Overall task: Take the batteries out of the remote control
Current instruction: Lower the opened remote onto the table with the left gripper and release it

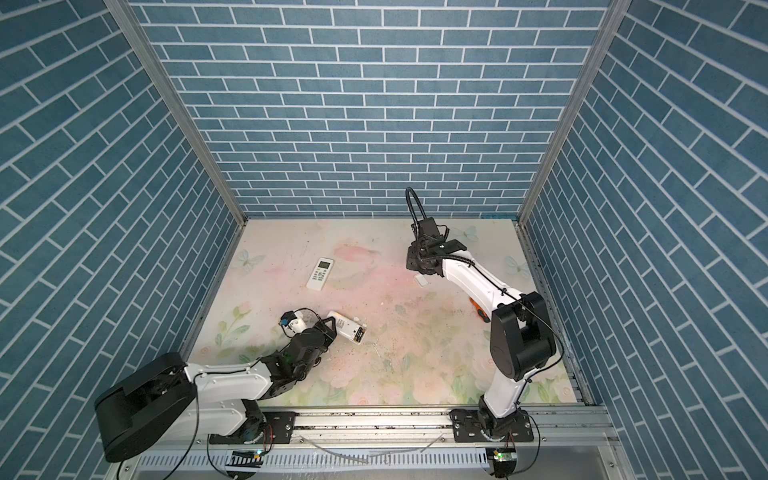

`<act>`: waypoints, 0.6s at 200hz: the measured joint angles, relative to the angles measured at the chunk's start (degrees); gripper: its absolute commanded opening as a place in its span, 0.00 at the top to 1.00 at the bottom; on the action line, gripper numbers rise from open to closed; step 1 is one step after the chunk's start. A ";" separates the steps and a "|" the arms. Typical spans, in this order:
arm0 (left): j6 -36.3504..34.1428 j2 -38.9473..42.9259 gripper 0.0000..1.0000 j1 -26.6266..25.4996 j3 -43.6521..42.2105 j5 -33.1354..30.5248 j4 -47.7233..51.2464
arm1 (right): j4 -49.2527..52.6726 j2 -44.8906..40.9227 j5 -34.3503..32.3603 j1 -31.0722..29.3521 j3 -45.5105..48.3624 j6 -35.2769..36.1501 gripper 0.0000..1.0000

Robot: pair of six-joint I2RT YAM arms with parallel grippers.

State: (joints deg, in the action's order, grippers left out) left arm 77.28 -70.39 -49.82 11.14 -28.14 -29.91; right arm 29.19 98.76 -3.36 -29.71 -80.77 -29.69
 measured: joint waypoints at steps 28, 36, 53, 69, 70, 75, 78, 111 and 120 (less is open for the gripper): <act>0.28 3.10 0.52 -0.22 -0.31 -0.63 4.74 | -0.04 -1.05 0.09 -0.33 0.96 0.00 0.64; 0.31 3.72 0.52 -0.33 -0.35 -0.70 5.92 | 0.00 -1.55 0.11 -0.39 1.33 0.00 0.64; 0.35 4.63 0.52 -0.44 -0.37 -0.74 7.98 | -0.04 -2.84 0.17 -0.39 2.23 0.00 0.64; 0.28 5.60 0.52 -0.46 -0.37 -0.66 10.21 | 0.04 -4.20 0.33 -0.39 3.17 0.00 0.64; 0.24 5.73 0.52 -0.46 -0.37 -0.63 10.47 | 0.04 -4.26 0.31 -0.39 3.21 0.00 0.64; 0.20 6.10 0.52 -0.46 -0.37 -0.59 11.13 | 0.09 -4.74 0.39 -0.39 3.56 0.00 0.64; 0.07 6.43 0.52 -0.46 -0.35 -0.52 11.74 | 0.15 -5.07 0.37 -0.39 3.80 0.00 0.64; -4.68 11.06 0.50 3.23 2.16 2.99 20.46 | 2.58 -10.60 0.09 -0.39 7.52 0.11 0.61; -6.71 12.04 0.50 6.19 3.61 5.42 22.23 | 4.02 -12.22 -0.11 -0.24 8.37 0.22 0.60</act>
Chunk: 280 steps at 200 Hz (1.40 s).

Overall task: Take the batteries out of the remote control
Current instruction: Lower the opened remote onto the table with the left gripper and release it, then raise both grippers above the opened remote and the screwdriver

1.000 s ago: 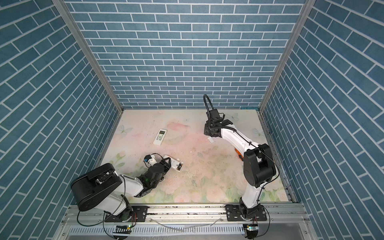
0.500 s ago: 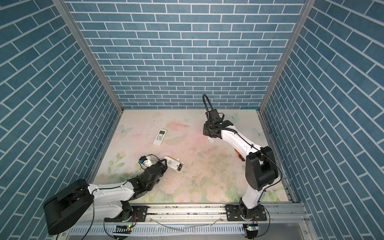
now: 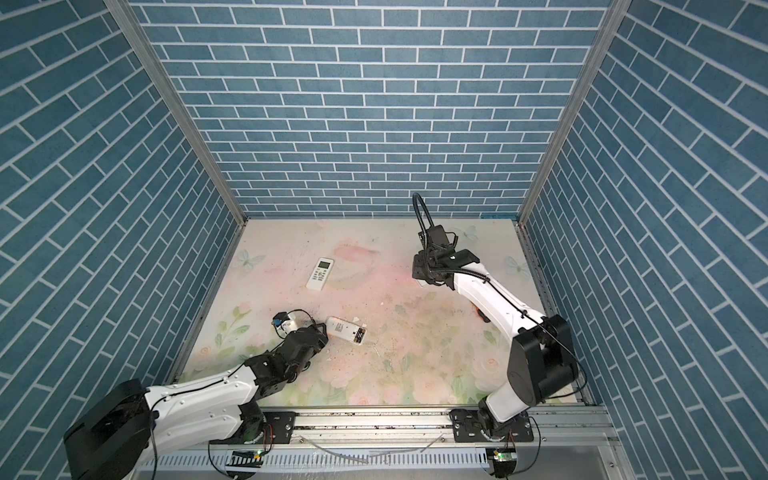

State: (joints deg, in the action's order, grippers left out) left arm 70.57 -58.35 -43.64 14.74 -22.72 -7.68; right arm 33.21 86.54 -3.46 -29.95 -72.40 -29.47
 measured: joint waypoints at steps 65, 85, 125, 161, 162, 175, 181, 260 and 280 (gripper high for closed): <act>-19.85 -8.66 0.53 17.53 14.93 21.64 8.20 | 8.66 -6.91 -1.33 6.21 7.15 1.27 0.56; -24.28 -15.04 0.58 20.48 18.40 27.71 7.37 | 8.72 -7.82 -0.07 7.08 10.34 1.40 0.72; -31.39 -25.88 0.69 22.34 23.85 35.54 5.68 | 8.35 -9.49 2.51 4.39 13.60 0.85 0.86; -35.19 -31.15 0.72 22.32 28.68 39.39 4.04 | 8.37 -10.54 2.34 -0.13 14.86 0.28 0.86; -35.34 -31.36 0.72 22.32 28.85 39.52 3.96 | 8.37 -10.60 2.32 -0.15 14.93 0.26 0.86; -36.17 -33.14 0.73 22.01 30.10 40.09 3.67 | 8.55 -11.23 2.14 -0.22 15.91 -0.26 0.86; -36.61 -34.07 0.74 21.84 30.64 40.22 3.63 | 8.74 -11.50 2.03 -0.22 16.24 -0.33 0.86; -39.12 -39.15 0.78 19.65 31.71 38.60 5.81 | 11.19 -12.79 -1.64 0.87 15.87 -0.50 0.83; -39.12 -37.97 0.78 19.43 29.86 37.83 5.73 | 11.65 -12.76 -2.03 1.68 15.47 -0.22 0.83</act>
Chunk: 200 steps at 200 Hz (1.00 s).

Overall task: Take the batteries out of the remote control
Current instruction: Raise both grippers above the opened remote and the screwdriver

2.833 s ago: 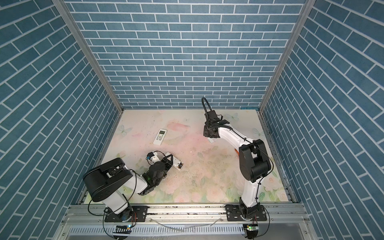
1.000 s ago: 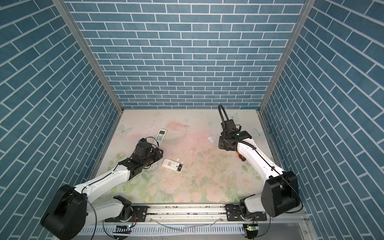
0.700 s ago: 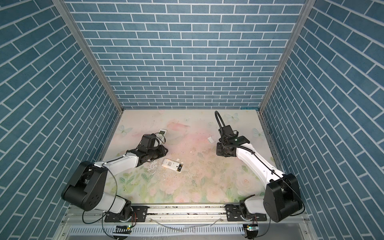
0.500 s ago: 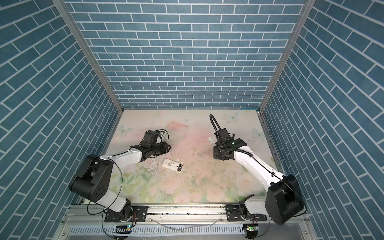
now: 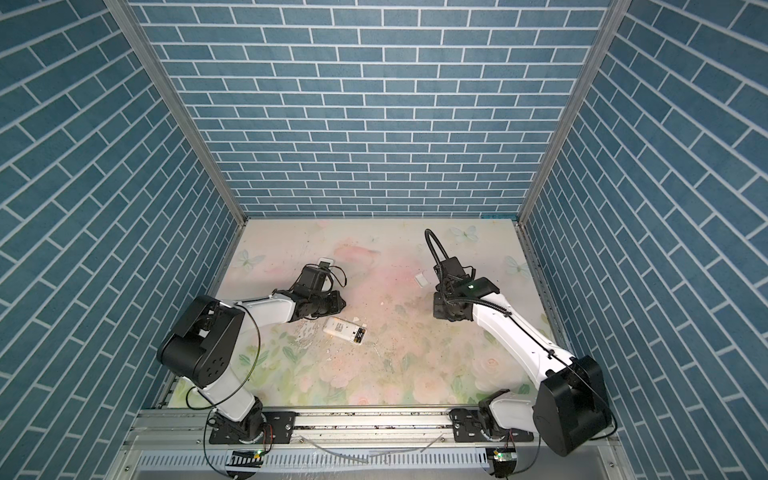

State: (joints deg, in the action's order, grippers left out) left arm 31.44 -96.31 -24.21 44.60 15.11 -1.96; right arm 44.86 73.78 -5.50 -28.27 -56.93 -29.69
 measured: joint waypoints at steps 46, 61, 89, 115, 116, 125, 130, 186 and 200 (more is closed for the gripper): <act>0.72 2.45 0.80 -0.63 -4.31 -0.61 -3.45 | 0.55 0.09 -0.98 1.31 -2.51 0.98 0.81; 1.36 3.23 0.80 -0.87 -5.92 -0.72 -5.20 | 0.57 0.09 -1.31 1.86 -2.75 1.33 0.80; 2.71 5.29 0.80 -2.23 -8.48 -1.62 -6.38 | 0.57 0.39 -1.84 4.15 -2.80 1.70 0.74; 4.37 7.69 0.80 -3.65 -10.84 -2.67 -6.36 | 0.13 1.62 -1.66 7.50 -2.80 1.84 0.71; 4.42 7.76 0.80 -3.67 -10.91 -2.71 -6.36 | 0.13 1.66 -1.66 7.58 -2.80 1.88 0.70; 5.16 8.76 0.80 -4.11 -11.74 -3.13 -6.14 | -0.11 2.29 -1.66 8.87 -2.80 2.16 0.69; 5.49 9.35 0.80 -4.37 -12.24 -3.48 -6.01 | -0.20 2.69 -1.60 9.62 -2.80 2.38 0.68; 9.31 16.87 0.79 -6.67 -16.39 -5.77 -0.37 | -0.28 10.01 -1.84 15.67 -4.87 6.16 0.38; 9.79 19.19 0.77 -6.75 -16.59 -6.54 2.47 | -0.31 12.33 -1.84 16.81 -5.68 7.26 0.36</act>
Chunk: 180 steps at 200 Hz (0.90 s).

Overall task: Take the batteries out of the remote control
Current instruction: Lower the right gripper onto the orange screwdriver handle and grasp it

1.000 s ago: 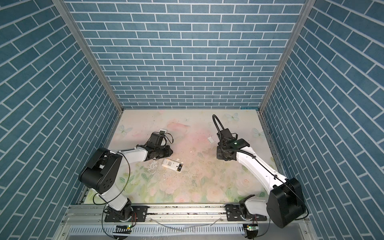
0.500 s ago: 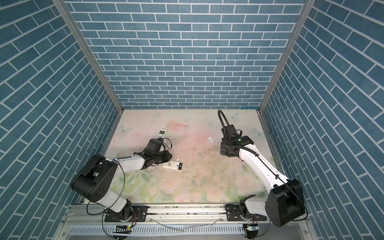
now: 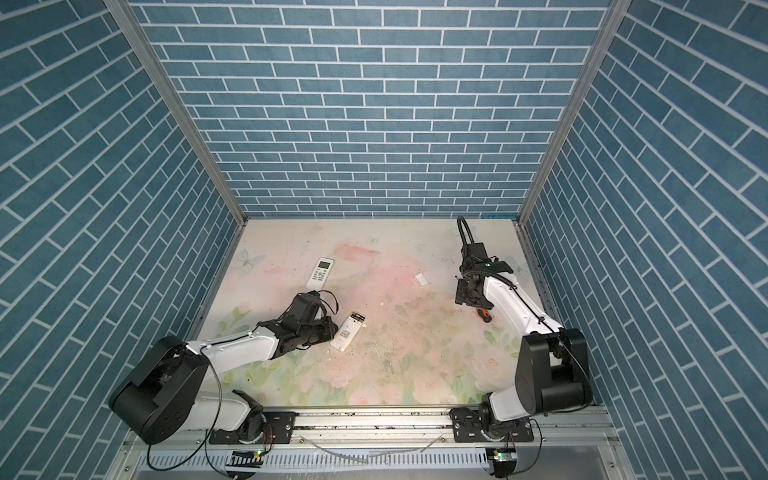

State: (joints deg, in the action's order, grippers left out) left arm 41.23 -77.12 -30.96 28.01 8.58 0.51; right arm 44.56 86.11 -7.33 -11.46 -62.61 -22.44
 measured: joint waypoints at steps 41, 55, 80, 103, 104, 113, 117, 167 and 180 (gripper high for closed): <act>0.09 4.50 0.76 -0.04 2.19 -1.64 5.97 | -0.39 6.47 0.00 5.75 -0.66 2.38 0.33; -0.07 5.05 0.76 -0.04 3.67 -1.79 7.21 | -0.66 7.74 0.13 7.69 -0.66 2.93 0.32; -0.35 6.10 0.76 -0.04 5.38 -1.95 8.50 | -1.51 9.29 1.49 9.97 -0.66 3.52 0.31; -0.63 6.64 0.76 -0.04 6.27 -1.95 9.57 | -2.01 11.17 3.23 10.08 -0.66 4.46 0.31; -0.63 6.67 0.76 -0.04 6.29 -1.95 9.60 | -2.03 11.21 3.26 10.08 -0.66 4.48 0.31; -0.74 6.99 0.75 -0.04 6.62 -1.95 10.10 | -2.19 11.96 3.69 10.08 -0.66 4.74 0.31; -0.76 7.13 0.75 -0.04 6.69 -1.95 10.23 | -2.25 12.20 3.89 10.05 -0.66 4.81 0.31; -1.18 7.78 0.74 -0.04 8.28 -1.88 11.63 | -3.82 13.55 6.71 10.01 -0.63 5.90 0.44; -1.38 7.74 0.74 -0.02 8.87 -1.70 11.67 | -4.31 13.62 7.56 10.01 -0.63 6.21 0.50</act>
State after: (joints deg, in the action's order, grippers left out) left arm 39.86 -69.38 -30.98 36.88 6.87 12.19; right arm 40.25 99.72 0.23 -1.45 -63.24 -16.23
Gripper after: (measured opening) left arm 0.256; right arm 0.548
